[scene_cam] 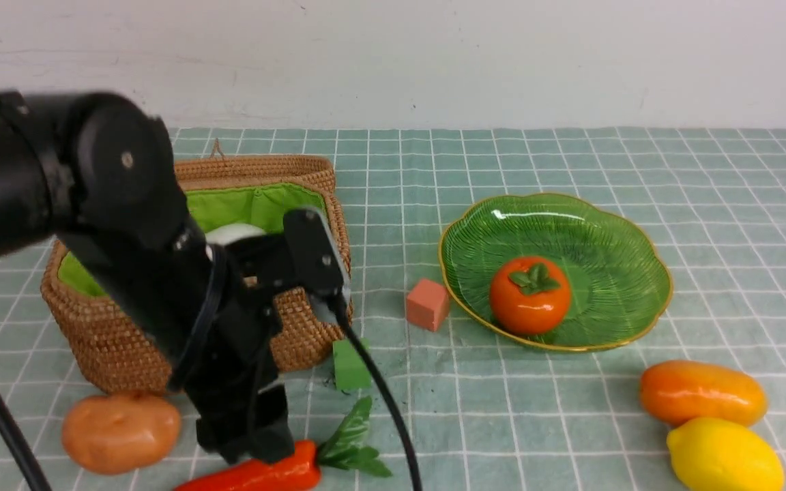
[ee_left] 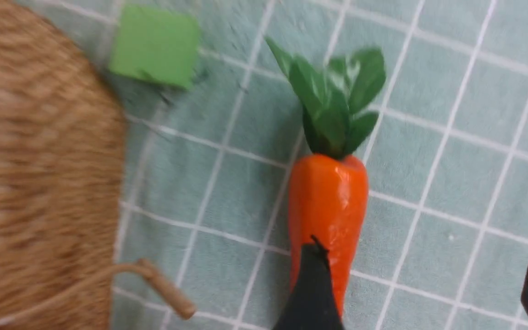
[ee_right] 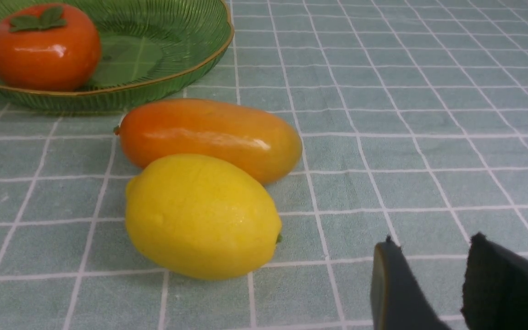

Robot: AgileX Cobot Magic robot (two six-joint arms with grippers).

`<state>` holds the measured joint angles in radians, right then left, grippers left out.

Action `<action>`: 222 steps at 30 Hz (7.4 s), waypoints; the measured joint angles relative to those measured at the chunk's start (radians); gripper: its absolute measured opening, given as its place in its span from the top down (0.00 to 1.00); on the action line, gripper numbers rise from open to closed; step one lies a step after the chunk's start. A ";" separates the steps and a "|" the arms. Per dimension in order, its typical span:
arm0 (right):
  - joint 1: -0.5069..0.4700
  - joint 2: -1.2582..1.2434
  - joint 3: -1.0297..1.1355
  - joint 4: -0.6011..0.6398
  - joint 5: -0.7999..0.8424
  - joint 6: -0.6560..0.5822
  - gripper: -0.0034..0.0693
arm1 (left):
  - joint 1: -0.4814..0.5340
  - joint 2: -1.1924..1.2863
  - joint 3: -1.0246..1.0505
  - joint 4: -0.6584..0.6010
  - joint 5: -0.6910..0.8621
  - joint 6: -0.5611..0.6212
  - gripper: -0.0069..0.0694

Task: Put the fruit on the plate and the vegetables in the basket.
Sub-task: Use the left arm to grab a carrot and put it into the left basket, then grab a potato with your left arm and place it in the basket on the left, then use the right arm to grab a lemon and put it into the right plate

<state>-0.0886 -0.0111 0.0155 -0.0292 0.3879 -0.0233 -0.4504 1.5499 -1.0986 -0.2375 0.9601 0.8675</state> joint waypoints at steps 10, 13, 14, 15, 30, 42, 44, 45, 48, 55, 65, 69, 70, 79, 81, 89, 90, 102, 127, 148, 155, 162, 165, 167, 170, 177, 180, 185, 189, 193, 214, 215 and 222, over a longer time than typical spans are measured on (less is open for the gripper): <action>0.000 0.000 0.000 0.000 0.000 0.000 0.62 | -0.001 0.176 0.100 0.004 -0.225 -0.044 0.20; 0.000 0.000 0.000 0.000 0.000 0.000 0.62 | -0.001 0.225 0.101 0.004 -0.236 -0.072 0.25; 0.000 0.000 0.000 0.000 0.000 0.000 0.62 | -0.001 0.227 0.101 0.004 -0.238 -0.075 0.29; 0.000 0.000 0.000 0.000 0.000 0.000 0.62 | -0.001 0.227 0.100 0.004 -0.235 -0.076 0.34; 0.000 0.000 0.000 0.000 0.000 0.000 0.62 | -0.001 0.047 -0.279 0.044 0.103 -0.082 0.44; 0.000 0.000 0.000 0.000 0.000 0.000 0.62 | 0.015 0.055 -0.440 0.619 -0.191 -0.467 0.44; 0.000 0.000 0.000 0.000 0.000 0.000 0.62 | 0.020 0.078 -0.440 0.631 -0.204 -0.497 0.44; 0.000 0.000 0.000 0.000 0.000 0.000 0.62 | 0.027 0.117 -0.440 0.636 -0.221 -0.541 0.43; 0.000 0.000 0.000 0.000 0.000 0.000 0.62 | 0.031 0.186 -0.440 0.640 -0.230 -0.580 0.28; 0.000 0.000 0.000 0.000 0.000 0.000 0.62 | 0.031 0.222 -0.383 0.618 -0.269 -0.598 0.03; 0.000 0.000 0.000 0.000 0.000 0.000 0.62 | 0.177 -0.076 -0.263 0.347 0.045 -0.490 0.08; 0.000 0.000 0.000 0.000 0.000 0.000 0.62 | 0.323 -0.171 -0.132 0.188 0.113 -0.419 0.12; 0.000 0.000 0.000 0.000 0.000 0.000 0.62 | 0.383 -0.218 -0.053 0.113 0.116 -0.367 0.13; 0.000 0.000 0.000 0.000 0.000 0.000 0.62 | 0.477 -0.252 0.136 -0.016 -0.134 -0.629 0.16; 0.000 0.000 0.000 0.000 0.000 0.000 0.62 | 0.477 -0.228 0.143 -0.012 -0.141 -0.754 0.16; 0.000 0.000 0.000 0.000 0.000 0.000 0.62 | 0.469 -0.153 0.145 0.029 -0.097 -0.761 0.16; 0.000 0.000 0.000 0.000 0.000 0.000 0.62 | 0.453 -0.152 0.145 0.042 -0.092 -0.692 0.16; 0.000 0.000 0.000 -0.001 0.000 0.000 0.62 | 0.256 -0.119 0.153 0.352 -0.096 -0.265 0.13; 0.000 0.000 0.000 -0.003 0.000 0.000 0.62 | 0.256 0.030 0.322 0.428 -0.493 -0.242 0.12; 0.000 0.000 0.000 -0.004 0.000 0.000 0.62 | 0.255 -0.135 0.332 0.361 -0.313 -0.242 0.24; 0.000 0.000 0.000 -0.004 0.000 0.000 0.62 | 0.255 -0.291 0.291 0.291 -0.245 -0.254 0.24; 0.000 0.000 0.000 -0.004 0.000 0.000 0.62 | 0.255 -0.268 0.033 0.277 -0.217 -0.287 0.24; 0.000 0.000 0.000 -0.004 0.000 0.000 0.62 | 0.255 -0.224 -0.028 0.287 -0.282 -0.287 0.24; 0.000 0.000 0.000 -0.004 0.000 0.000 0.62 | 0.255 -0.155 -0.058 0.315 -0.387 -0.287 0.24; 0.000 0.000 0.000 -0.004 0.000 0.000 0.62 | 0.255 -0.069 -0.061 0.366 -0.466 -0.292 0.24; 0.000 0.000 0.000 -0.004 0.000 0.000 0.62 | 0.255 0.042 -0.061 0.455 -0.495 -0.382 0.24; 0.000 0.000 0.000 -0.004 0.000 0.000 0.62 | 0.255 0.043 -0.061 0.454 -0.496 -0.438 0.19; 0.000 0.000 0.000 -0.005 0.000 0.000 0.62 | 0.255 0.043 -0.061 0.447 -0.478 -0.525 0.04; 0.000 0.000 0.000 -0.005 0.000 0.000 0.62 | 0.255 0.043 -0.061 0.447 -0.452 -0.543 0.03; 0.000 0.000 0.000 -0.005 0.000 0.000 0.62 | 0.255 0.023 -0.061 0.440 -0.423 -0.546 0.03; 0.000 0.000 0.000 -0.006 0.000 0.000 0.62 | 0.255 -0.739 -0.024 0.256 0.274 -0.681 0.93; 0.000 0.000 0.000 -0.006 0.000 0.000 0.62 | 0.255 -0.749 -0.019 0.253 0.274 -0.692 0.93; 0.000 0.000 0.000 -0.006 0.000 0.000 0.62 | 0.255 -1.062 0.207 0.211 0.242 -0.966 0.93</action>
<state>-0.0886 -0.0111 0.0155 -0.0349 0.3879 -0.0233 -0.1952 0.4874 -0.8919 -0.0268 1.2024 -0.0989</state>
